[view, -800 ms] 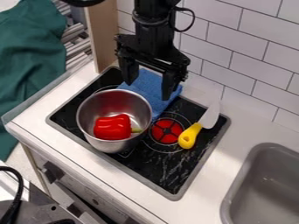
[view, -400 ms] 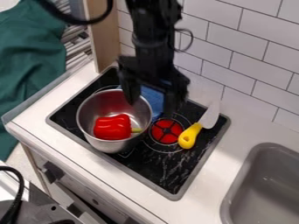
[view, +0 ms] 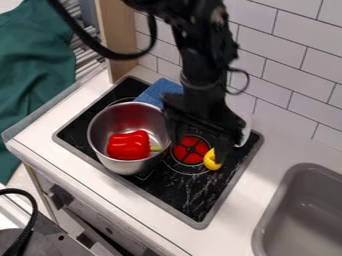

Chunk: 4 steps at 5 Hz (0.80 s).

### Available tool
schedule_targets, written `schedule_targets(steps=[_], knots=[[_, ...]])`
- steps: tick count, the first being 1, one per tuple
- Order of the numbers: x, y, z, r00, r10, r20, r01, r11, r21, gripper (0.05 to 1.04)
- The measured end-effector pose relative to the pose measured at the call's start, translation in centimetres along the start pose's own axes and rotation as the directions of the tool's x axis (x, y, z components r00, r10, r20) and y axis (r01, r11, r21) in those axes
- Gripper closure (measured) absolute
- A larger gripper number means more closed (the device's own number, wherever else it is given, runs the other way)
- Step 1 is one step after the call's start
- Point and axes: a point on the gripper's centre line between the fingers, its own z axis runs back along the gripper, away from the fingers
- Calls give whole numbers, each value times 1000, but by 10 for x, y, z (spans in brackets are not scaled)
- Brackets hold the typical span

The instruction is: Moved the knife close to the silver top.

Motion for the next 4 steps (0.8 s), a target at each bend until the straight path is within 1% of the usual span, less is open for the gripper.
schedule_targets(steps=[1, 2, 3, 4], knots=[[7, -7, -28, 998, 27, -64, -26, 999, 21, 75], [17, -8, -47, 994, 56, -91, -53, 998, 36, 75], [29, -6, -60, 993, 68, -101, -62, 996, 63, 75], [39, -6, -66, 993, 79, -93, -73, 995, 69, 75]])
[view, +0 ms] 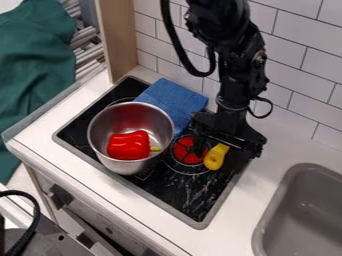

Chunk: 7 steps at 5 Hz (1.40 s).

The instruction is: Moved the knife close to the silver top.

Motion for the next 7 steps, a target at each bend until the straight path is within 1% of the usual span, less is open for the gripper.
schedule_targets(steps=[1, 2, 3, 4, 5, 6, 7], knots=[[12, 6, -9, 1000, 15, -1, -15, 1000, 4, 130], [20, 10, -15, 1000, 28, -4, -28, 1000, 12, 423], [25, 10, -16, 1000, 31, -2, -31, 999, 7, 696], [24, 13, -16, 999, 36, -8, -36, 999, 5, 722], [18, 24, -1, 999, 51, -2, -51, 998, 27, 722], [23, 43, 12, 995, 102, 18, -103, 994, 33, 722], [36, 68, 18, 982, 185, 33, -185, 983, 11, 722]])
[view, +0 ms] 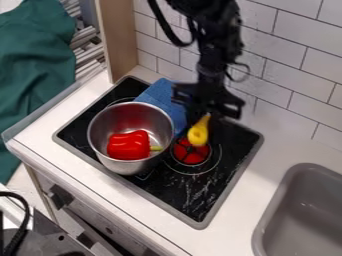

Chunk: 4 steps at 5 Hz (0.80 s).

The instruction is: Moved the knife close to the silver top.

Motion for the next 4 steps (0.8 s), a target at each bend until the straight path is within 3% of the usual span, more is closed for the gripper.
schedule_targets(steps=[1, 2, 4], knots=[[12, 18, 5, 995, 96, 5, -96, 995, -19, 722], [19, 21, -5, 989, 146, -35, -147, 989, -24, 722], [23, 24, -11, 981, 182, -70, -182, 983, 1, 722]])
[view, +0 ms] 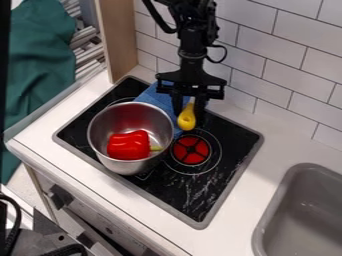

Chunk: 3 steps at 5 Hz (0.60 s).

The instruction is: Moved the knife close to the silver top.

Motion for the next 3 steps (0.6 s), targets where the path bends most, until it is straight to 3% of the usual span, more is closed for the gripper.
schedule_targets(steps=[2, 3], knots=[[3, 6, 0, 999, 44, 19, -44, 998, 41, 722], [2, 5, -3, 998, 66, 8, -66, 997, 37, 722]])
